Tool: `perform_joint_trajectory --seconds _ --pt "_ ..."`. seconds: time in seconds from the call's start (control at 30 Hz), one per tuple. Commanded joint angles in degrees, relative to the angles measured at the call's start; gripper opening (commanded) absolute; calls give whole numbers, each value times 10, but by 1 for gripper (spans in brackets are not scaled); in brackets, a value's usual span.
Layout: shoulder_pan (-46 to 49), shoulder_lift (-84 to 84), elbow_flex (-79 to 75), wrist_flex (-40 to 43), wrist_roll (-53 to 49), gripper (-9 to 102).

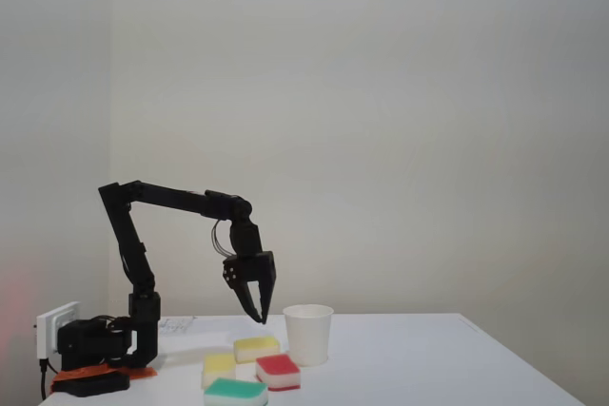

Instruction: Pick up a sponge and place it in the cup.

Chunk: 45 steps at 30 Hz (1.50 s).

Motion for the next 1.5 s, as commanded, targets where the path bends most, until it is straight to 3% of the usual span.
perform_joint_trajectory --seconds 0.0,0.23,0.6,1.47 --pt "0 1 -25 12 78 0" --pt "-10 -9 -46 75 253 0" --pt "-22 -28 -68 163 388 0" --pt "-45 -164 -184 163 431 3"
